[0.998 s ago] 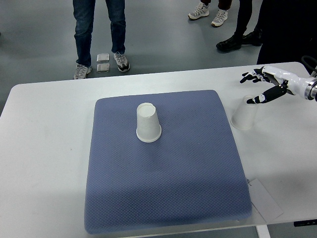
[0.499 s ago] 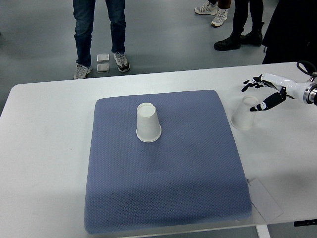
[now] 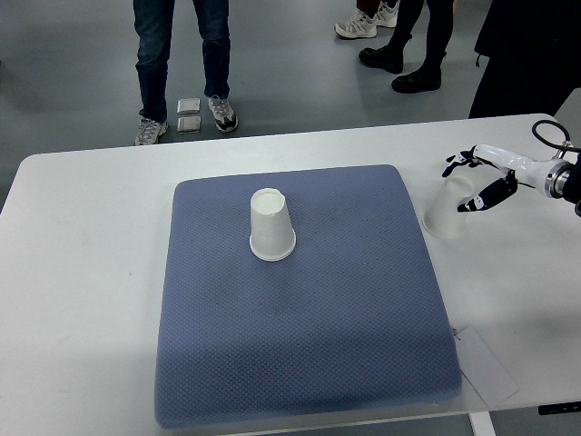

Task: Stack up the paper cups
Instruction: 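Close the right hand on the cup and lift it off the table, then carry the held cup over the cup on the pad and lower it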

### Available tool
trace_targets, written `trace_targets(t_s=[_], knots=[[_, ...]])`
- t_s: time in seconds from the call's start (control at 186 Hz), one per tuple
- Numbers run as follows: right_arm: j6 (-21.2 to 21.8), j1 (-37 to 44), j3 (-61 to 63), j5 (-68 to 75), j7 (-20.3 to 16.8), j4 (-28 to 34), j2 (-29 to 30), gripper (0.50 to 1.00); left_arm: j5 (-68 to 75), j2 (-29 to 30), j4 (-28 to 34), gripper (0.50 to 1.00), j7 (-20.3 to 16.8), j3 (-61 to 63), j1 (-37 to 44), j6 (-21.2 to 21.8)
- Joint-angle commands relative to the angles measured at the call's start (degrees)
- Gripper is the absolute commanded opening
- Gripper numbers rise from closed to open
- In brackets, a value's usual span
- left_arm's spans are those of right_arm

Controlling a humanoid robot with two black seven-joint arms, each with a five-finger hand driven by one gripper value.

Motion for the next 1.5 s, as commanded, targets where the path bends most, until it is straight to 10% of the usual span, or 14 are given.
trace_targets(t_s=[0.0, 0.279, 0.462, 0.569, 0.966, 1.492], knots=[[-0.5, 0.0, -0.3, -0.9, 0.0, -0.5, 0.8, 0.909, 0.0, 0.0, 0.0, 1.0, 0.0, 0.0, 0.0, 0.0], [-2.2, 0.0, -2.1, -1.0, 0.0, -2.1, 2.4, 0.891, 0.0, 0.0, 0.0, 1.0, 0.0, 0.0, 0.0, 0.0], [-2.2, 0.0, -2.5, -1.0, -0.1, -2.4, 2.4, 0.709, 0.0, 0.0, 0.0, 1.0, 0.0, -0.1, 0.0, 0.0], [-2.0, 0.1, -3.1, -1.0, -0.1, -2.5, 2.4, 0.501, 0.0, 0.0, 0.0, 1.0, 0.0, 0.0, 0.0, 0.0], [-1.2, 6.4, -2.1, 0.3, 0.7, 2.4, -2.7, 0.5, 0.0, 0.0, 0.0, 1.0, 0.0, 0.0, 0.0, 0.0], [12.1, 27.9, -2.1, 0.9, 0.2, 22.7, -0.9, 0.5, 0.0, 0.0, 0.0, 1.0, 0.0, 0.0, 0.0, 0.0]])
